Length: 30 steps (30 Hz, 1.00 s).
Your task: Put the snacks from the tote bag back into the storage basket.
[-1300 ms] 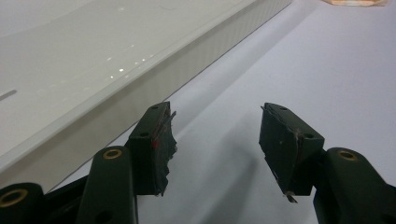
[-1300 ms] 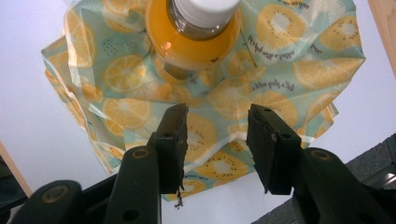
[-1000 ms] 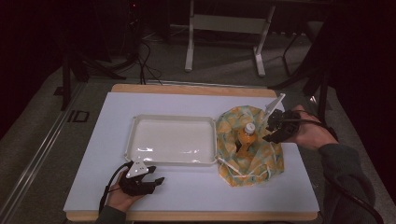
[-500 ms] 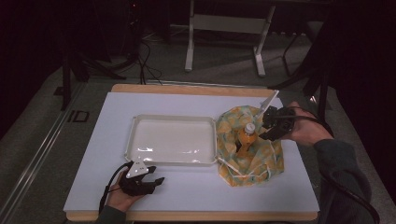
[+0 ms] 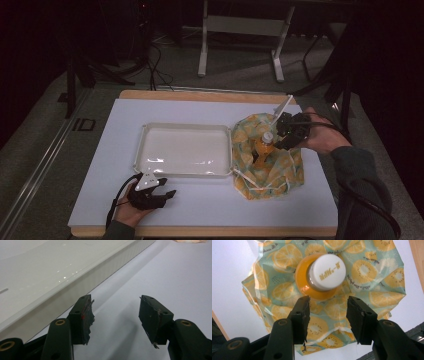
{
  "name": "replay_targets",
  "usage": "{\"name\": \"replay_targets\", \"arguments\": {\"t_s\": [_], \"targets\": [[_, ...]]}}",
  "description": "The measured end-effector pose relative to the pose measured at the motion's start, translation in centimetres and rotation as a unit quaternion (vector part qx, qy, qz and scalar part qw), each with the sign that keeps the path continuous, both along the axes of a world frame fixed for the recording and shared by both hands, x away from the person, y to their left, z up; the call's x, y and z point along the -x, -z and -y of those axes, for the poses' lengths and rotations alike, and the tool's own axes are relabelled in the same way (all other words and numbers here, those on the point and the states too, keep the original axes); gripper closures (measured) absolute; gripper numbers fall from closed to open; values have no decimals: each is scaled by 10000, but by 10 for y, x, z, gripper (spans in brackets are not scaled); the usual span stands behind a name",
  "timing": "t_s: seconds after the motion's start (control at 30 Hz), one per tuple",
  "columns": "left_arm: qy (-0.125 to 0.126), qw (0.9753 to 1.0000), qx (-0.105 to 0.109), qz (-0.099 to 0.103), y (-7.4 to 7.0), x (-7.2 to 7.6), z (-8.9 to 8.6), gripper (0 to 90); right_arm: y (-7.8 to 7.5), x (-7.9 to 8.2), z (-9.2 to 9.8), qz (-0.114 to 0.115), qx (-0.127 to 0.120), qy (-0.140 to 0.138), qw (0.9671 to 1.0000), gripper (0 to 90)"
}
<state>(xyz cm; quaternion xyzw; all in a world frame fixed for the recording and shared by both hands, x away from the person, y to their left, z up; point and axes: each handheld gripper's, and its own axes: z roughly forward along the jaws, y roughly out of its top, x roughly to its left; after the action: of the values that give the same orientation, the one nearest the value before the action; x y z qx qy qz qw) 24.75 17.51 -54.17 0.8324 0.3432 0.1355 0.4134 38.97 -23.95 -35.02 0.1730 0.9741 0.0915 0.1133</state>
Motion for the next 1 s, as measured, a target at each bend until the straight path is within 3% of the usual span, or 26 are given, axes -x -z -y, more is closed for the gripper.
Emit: {"name": "replay_targets", "arguments": {"t_s": [1.0], "targets": [[10,10000,-3,-4,0,0,0,440,2,-10,-21,-200,46,-103,9997,514]]}}
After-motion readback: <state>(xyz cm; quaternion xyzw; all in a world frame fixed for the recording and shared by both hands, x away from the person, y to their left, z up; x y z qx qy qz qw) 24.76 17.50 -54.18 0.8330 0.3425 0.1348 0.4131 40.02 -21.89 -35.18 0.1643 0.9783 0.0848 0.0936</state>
